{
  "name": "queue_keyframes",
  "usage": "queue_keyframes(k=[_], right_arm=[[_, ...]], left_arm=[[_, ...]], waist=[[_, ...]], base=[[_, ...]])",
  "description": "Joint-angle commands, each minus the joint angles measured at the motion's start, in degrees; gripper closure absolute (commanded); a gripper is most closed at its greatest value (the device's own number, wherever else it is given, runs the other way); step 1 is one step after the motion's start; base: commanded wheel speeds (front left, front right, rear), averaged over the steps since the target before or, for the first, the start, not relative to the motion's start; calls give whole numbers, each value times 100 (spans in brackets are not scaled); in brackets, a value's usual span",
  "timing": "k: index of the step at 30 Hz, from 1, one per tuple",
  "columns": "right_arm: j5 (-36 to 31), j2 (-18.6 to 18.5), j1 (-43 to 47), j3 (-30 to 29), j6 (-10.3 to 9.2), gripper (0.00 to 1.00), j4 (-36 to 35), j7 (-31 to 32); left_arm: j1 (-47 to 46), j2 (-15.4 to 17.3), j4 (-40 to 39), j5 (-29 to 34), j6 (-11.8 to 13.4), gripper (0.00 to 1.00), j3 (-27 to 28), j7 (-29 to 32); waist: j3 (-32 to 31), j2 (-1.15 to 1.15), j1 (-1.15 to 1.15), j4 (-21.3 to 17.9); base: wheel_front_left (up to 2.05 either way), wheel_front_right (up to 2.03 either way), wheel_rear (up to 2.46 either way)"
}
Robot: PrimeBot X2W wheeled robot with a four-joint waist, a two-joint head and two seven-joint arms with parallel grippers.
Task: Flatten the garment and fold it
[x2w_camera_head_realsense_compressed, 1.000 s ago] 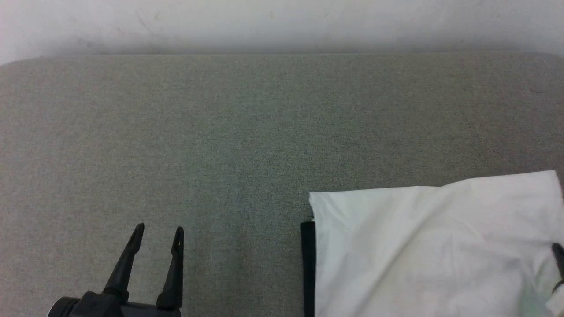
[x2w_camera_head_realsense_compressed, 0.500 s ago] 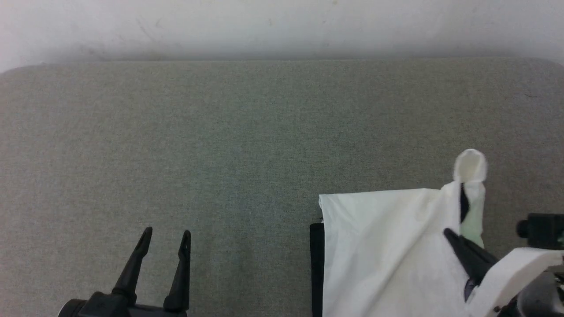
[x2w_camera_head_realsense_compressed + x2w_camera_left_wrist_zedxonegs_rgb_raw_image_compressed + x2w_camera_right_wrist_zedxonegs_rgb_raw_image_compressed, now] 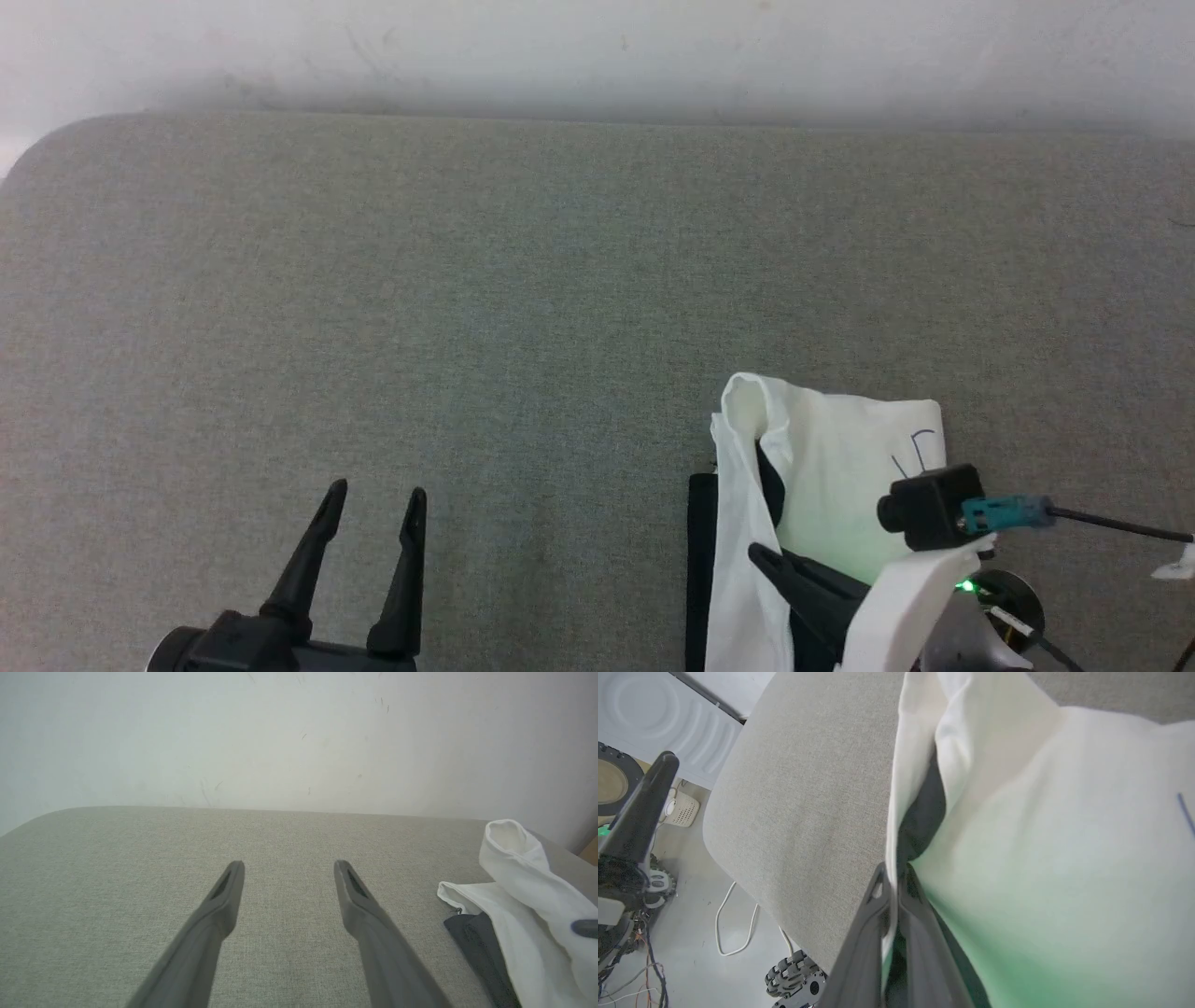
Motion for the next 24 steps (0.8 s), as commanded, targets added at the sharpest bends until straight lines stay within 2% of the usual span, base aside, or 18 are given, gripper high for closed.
queue_keyframes(k=[1, 9, 16, 18, 19, 24], right_arm=[[-62, 22, -125, 94, -3, 100, 139, -25], [-651, 32, -447, 202, -3, 100, 1194, -325], [-680, 34, -700, 470, -3, 100, 2092, -579], [-660, 34, -752, 528, -3, 49, 2211, -618], [-612, 34, -772, 535, -3, 0, 2220, -636], [-551, 34, -815, 247, -3, 0, 1738, -694]], left_arm=[[-85, -40, 28, -38, -49, 0, -21, -28], [-135, -64, 140, -54, -103, 0, -92, -28], [-150, -90, 242, -79, -116, 0, -151, -28], [-148, -93, 256, -92, -115, 0, -159, -28], [-144, -94, 260, -99, -112, 0, -160, -28], [-131, -95, 251, -118, -99, 0, -165, -28]], waist=[[4, 0, 0, 70], [-7, 0, 0, 241], [-103, 0, 0, 291], [-127, 0, 0, 273], [-137, 0, 0, 256], [-111, 0, 0, 151]], base=[[0, 0, 0], [0, 0, 0], [0, 0, 0], [0, 0, 0], [0, 0, 0], [0, 0, 0]])
